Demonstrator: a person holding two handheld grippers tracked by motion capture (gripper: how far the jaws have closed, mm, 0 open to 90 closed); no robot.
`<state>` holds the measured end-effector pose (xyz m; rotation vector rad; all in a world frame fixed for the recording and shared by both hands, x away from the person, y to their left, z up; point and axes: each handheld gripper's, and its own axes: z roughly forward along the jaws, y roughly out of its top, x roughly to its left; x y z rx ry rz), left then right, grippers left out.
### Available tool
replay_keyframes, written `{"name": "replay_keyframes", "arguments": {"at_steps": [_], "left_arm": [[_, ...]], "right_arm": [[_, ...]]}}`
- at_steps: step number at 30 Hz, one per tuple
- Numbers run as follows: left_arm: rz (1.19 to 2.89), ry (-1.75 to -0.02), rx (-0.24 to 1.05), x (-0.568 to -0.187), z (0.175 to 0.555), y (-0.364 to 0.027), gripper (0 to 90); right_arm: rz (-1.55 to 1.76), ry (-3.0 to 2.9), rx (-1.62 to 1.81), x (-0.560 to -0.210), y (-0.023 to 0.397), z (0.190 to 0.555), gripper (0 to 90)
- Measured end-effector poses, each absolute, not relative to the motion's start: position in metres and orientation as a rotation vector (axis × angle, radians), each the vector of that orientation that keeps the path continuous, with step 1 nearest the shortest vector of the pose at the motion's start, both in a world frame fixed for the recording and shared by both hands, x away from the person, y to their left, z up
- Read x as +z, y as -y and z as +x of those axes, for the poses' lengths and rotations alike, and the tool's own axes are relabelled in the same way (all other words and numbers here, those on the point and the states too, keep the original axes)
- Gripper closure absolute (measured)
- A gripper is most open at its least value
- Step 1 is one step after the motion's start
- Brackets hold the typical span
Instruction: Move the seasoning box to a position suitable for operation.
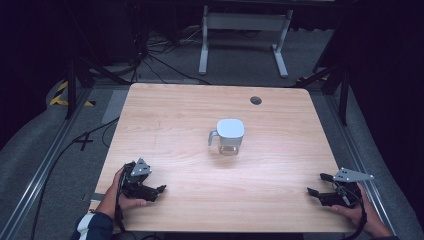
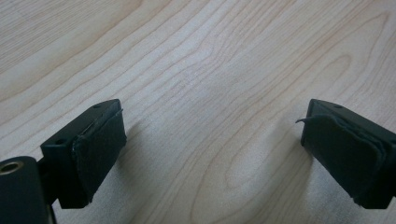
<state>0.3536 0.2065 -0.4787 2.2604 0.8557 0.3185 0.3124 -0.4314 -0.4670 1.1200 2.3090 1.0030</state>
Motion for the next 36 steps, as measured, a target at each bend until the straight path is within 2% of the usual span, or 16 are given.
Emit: {"name": "replay_keyframes", "arguments": {"at_steps": [4, 13, 25, 36], "left_arm": [[2.241, -0.863, 0.337, -0.477, 0.358, -0.206, 18.6], [2.210, -0.850, 0.377, -0.467, 0.364, -0.204, 29.5], [2.153, -0.799, 0.417, -0.440, 0.383, -0.194, 33.8], [2.124, -0.723, 0.423, -0.415, 0.407, -0.158, 37.4]], "right_arm": [[1.122, -2.309, 1.004, -0.467, 0.431, 0.312, 18.7], [1.122, -2.309, 1.005, -0.467, 0.431, 0.312, 18.7], [1.123, -2.308, 1.004, -0.467, 0.431, 0.312, 18.7], [1.121, -2.308, 1.003, -0.467, 0.431, 0.312, 18.7]]}}
